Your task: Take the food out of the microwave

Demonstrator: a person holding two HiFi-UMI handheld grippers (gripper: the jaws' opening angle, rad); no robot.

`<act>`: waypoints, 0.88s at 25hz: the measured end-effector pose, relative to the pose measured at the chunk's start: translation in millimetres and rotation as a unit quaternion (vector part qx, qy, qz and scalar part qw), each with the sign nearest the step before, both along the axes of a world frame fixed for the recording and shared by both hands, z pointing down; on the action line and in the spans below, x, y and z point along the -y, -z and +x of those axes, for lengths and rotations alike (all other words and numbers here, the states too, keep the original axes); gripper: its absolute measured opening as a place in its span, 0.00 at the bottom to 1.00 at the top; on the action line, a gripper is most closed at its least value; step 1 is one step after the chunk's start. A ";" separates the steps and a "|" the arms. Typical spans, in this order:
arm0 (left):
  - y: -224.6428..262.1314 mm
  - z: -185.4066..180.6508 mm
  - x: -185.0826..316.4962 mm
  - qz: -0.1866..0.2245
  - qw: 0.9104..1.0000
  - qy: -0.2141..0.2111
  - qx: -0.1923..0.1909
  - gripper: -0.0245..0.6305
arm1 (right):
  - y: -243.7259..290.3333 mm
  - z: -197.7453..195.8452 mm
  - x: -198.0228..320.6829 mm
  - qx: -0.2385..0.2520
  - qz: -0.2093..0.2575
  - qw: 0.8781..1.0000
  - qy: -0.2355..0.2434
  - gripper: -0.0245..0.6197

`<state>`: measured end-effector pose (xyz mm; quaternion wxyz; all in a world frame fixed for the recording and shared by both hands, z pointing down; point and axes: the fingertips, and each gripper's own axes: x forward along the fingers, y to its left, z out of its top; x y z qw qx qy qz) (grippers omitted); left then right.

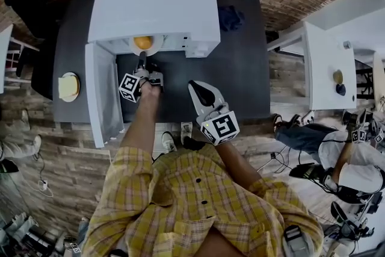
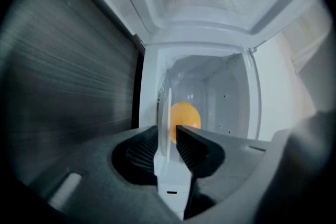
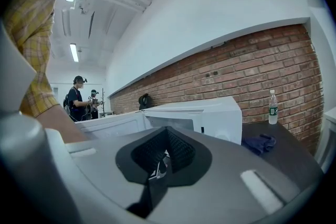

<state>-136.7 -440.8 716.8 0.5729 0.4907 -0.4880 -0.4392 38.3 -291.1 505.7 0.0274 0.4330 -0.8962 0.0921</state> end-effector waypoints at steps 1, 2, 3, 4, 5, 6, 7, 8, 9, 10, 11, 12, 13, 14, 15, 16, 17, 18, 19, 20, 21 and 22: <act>-0.3 0.0 0.5 0.000 1.000 -0.002 0.004 0.19 | -1.0 0.3 -0.6 0.000 -0.001 1.000 0.000 0.04; -0.6 -0.2 0.9 -0.001 1.000 -0.005 0.008 0.15 | -1.9 1.1 -1.0 -0.001 -0.002 1.000 -0.001 0.04; -0.7 -0.2 1.5 -0.001 1.000 -0.008 0.013 0.10 | -2.4 2.1 -1.1 -0.001 -0.002 1.000 -0.002 0.04; -0.6 -0.2 2.1 -0.001 1.000 -0.010 0.016 0.07 | -3.0 3.3 -0.8 -0.001 -0.002 1.000 -0.004 0.04; -0.5 -0.3 2.6 -0.002 1.000 -0.012 0.018 0.06 | -3.8 4.6 -0.6 0.000 -0.002 1.000 -0.006 0.04; -0.4 -0.6 2.7 -0.003 1.000 -0.012 0.020 0.06 | -4.5 5.7 -0.5 0.001 -0.002 1.000 -0.008 0.04; -0.4 -0.8 2.1 -0.005 1.000 -0.013 0.023 0.06 | -4.7 6.5 -0.5 0.002 -0.003 1.000 -0.010 0.04; -0.4 -0.9 1.1 -0.006 1.000 -0.013 0.027 0.05 | -4.7 6.8 -0.8 0.003 -0.003 1.000 -0.011 0.04; 0.1 -0.7 -0.2 -0.006 0.999 -0.016 0.030 0.05 | -4.6 6.5 -1.2 0.004 -0.003 1.000 -0.010 0.04; 1.1 -0.4 -1.8 -0.004 0.999 -0.019 0.034 0.05 | -4.5 5.9 -1.8 0.004 -0.002 1.000 -0.010 0.04; 2.7 -0.2 -3.7 -0.002 0.999 -0.023 0.035 0.05 | -4.4 5.0 -2.3 0.005 -0.002 1.000 -0.010 0.04; 4.8 -0.1 -5.8 -0.001 0.999 -0.027 0.036 0.05 | -4.2 4.3 -2.7 0.005 -0.001 1.000 -0.010 0.04; 7.4 -0.3 -8.1 0.001 0.999 -0.029 0.034 0.05 | -4.1 3.8 -2.9 0.006 -0.001 1.000 -0.010 0.04; 10.5 -0.9 -10.7 0.002 0.999 -0.029 0.032 0.05 | -3.9 3.5 -3.0 0.007 -0.001 1.000 -0.010 0.04; 13.7 -1.6 -13.3 0.005 0.999 -0.028 0.029 0.05 | -3.6 3.3 -3.1 0.008 -0.002 1.000 -0.010 0.04; 16.9 -2.1 -16.0 0.007 0.999 -0.028 0.027 0.05 | -3.5 3.2 -3.3 0.010 -0.004 1.000 -0.010 0.04; 20.4 -2.3 -18.5 0.009 0.999 -0.029 0.026 0.05 | -4.2 3.2 -3.4 0.012 -0.006 1.000 -0.011 0.04; 24.2 -2.3 -21.0 0.011 0.999 -0.031 0.025 0.05 | -5.0 3.1 -3.4 0.015 -0.009 1.000 -0.012 0.04; 28.2 -2.4 -23.6 0.014 0.999 -0.032 0.023 0.05 | -5.4 2.8 -3.2 0.017 -0.011 1.000 -0.014 0.04; 32.2 -2.8 -26.5 0.017 0.999 -0.033 0.021 0.05 | -5.0 2.3 -3.1 0.018 -0.011 1.000 -0.016 0.04; 36.1 -3.2 -29.7 0.020 0.999 -0.035 0.019 0.05 | -4.0 1.2 -3.4 0.018 -0.009 1.000 -0.017 0.04; 39.9 -3.6 -33.1 0.023 0.999 -0.037 0.017 0.05 | -2.8 -0.3 -4.1 0.018 -0.007 1.000 -0.017 0.04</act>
